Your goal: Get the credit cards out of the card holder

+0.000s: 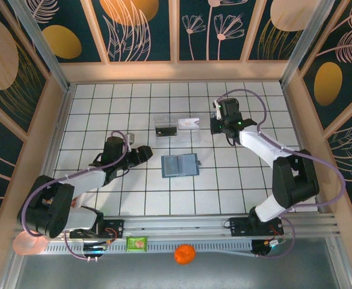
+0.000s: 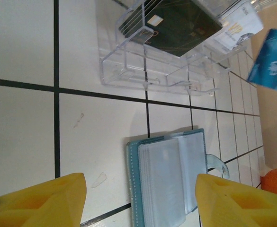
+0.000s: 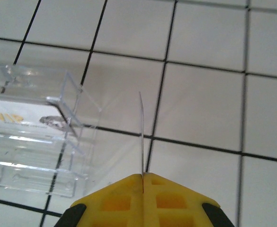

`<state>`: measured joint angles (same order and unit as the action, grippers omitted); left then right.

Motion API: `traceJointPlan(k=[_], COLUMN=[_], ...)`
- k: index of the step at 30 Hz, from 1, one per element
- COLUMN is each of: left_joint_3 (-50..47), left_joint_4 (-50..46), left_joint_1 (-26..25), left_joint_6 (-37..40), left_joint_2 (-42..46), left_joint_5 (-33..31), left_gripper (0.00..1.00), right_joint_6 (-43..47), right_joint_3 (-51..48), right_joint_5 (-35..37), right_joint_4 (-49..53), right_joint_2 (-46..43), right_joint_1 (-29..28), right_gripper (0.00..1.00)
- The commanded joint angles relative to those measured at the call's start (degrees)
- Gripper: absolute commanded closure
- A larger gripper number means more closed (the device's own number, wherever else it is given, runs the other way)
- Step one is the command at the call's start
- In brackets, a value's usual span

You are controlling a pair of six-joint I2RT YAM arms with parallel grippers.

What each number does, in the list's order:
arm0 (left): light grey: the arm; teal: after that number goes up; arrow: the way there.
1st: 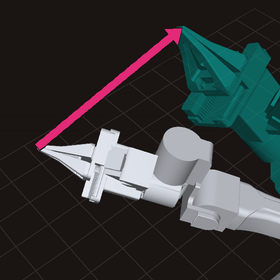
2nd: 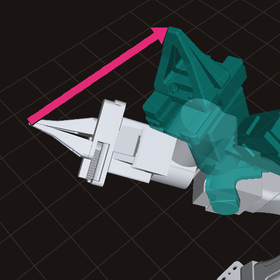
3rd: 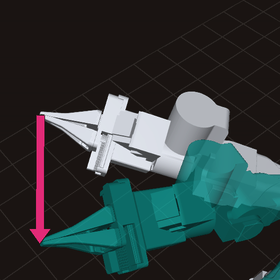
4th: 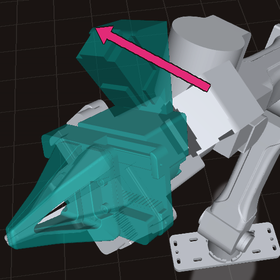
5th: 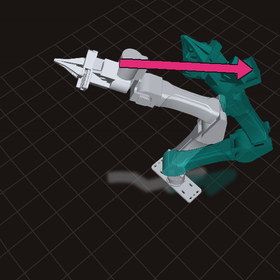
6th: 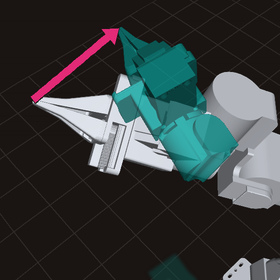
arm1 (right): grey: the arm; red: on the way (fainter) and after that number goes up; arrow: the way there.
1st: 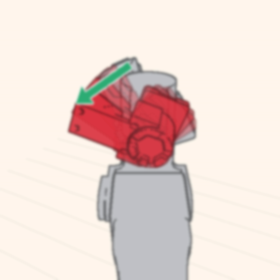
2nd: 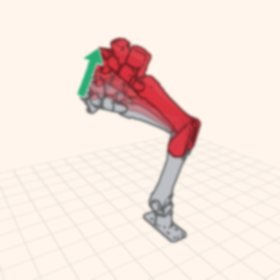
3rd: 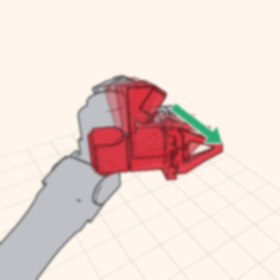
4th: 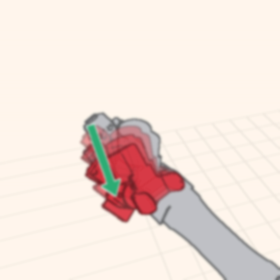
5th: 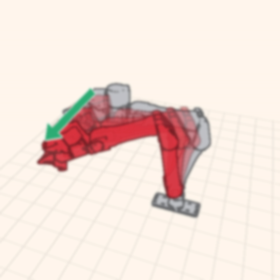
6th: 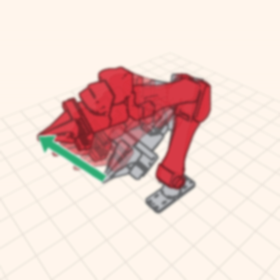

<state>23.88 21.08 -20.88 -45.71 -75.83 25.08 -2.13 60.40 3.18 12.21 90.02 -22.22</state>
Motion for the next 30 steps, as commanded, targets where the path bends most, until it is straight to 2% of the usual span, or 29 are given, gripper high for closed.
traceJointPlan(k=[1,14,30], left_joint_3=[-0.9,-1.5,-1.5], left_joint_4=[-1.6,-2.6,-2.5], left_joint_1=[0.6,0.6,0.6], left_joint_6=[0.3,1.0,1.0], left_joint_2=[1.6,3.0,2.7], left_joint_5=[-0.2,-0.9,-1.4], left_gripper=[0.38,0.38,0.38], right_joint_6=[-3.2,-1.7,-3.1], right_joint_3=[0.7,1.2,-0.8], right_joint_5=[-6.4,-10.5,-12.6], right_joint_4=[-0.9,0.4,0.4], right_joint_2=[1.6,5.3,2.8], right_joint_1=[0.0,0.4,-5.4], right_gripper=[1.00,1.00,1.00])
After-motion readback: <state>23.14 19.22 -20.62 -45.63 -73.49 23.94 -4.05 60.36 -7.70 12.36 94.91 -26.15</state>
